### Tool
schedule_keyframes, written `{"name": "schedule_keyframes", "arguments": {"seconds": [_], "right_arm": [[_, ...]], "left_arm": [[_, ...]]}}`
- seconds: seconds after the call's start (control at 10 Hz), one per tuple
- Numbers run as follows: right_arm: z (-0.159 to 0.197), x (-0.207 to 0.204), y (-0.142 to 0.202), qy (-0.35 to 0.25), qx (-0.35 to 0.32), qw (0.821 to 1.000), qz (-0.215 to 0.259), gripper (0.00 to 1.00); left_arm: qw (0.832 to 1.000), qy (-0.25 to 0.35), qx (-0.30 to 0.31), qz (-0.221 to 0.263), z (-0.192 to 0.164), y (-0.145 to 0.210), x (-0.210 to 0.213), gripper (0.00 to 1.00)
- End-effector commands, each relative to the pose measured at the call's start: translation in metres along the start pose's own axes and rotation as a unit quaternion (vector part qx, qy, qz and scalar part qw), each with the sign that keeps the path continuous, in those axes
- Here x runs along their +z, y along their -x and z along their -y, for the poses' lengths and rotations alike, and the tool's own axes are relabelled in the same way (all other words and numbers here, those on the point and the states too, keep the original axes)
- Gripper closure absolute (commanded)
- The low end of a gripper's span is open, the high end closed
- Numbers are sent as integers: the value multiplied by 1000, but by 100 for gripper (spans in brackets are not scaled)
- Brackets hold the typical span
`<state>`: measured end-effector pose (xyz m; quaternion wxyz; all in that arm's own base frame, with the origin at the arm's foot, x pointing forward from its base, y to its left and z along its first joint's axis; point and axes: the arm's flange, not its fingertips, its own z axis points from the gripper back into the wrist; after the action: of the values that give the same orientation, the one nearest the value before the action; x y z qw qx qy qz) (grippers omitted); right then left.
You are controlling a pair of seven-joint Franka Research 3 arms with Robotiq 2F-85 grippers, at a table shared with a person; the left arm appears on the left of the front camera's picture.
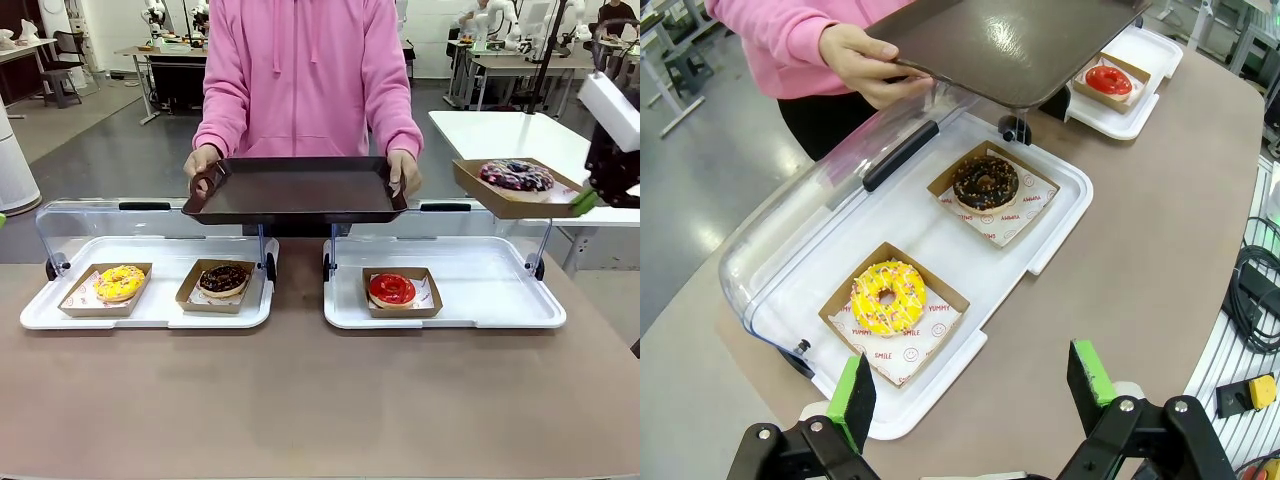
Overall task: Provide the desired donut to the person.
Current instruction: Place the picked Paper togo box onto the Handle tray extended by the person.
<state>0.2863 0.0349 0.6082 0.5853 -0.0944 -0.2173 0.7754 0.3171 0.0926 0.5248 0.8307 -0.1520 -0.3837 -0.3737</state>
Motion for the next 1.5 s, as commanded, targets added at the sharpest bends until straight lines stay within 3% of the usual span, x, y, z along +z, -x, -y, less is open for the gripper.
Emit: {"name": "schedule_keyframes", "arguments": {"seconds": [0.0,0.3,0.5,0.9,1.1,1.4], "right_arm": [[60,6,-66,-12,-15,999,-36,99],[156,-37,-167,14,-116,987,-109,99],[199,-101,-217,-10,-106,986,-125,99],[232,-193,-202,-33,-113,985,-130,99],[233,-207,-190,-64,-95,987,-112,99],[229,-218,-173,-66,-99,988,-93,99]], "left_arm": [[1000,2,-2,4,-1,1,0,0],[1000,2,-2,4,-1,1,0,0],[1000,2,-2,4,-1,1,0,0],[1000,2,-2,4,-1,1,0,0],[1000,2,-2,4,-1,1,0,0],[1000,2,-2,4,-1,1,0,0]]}}
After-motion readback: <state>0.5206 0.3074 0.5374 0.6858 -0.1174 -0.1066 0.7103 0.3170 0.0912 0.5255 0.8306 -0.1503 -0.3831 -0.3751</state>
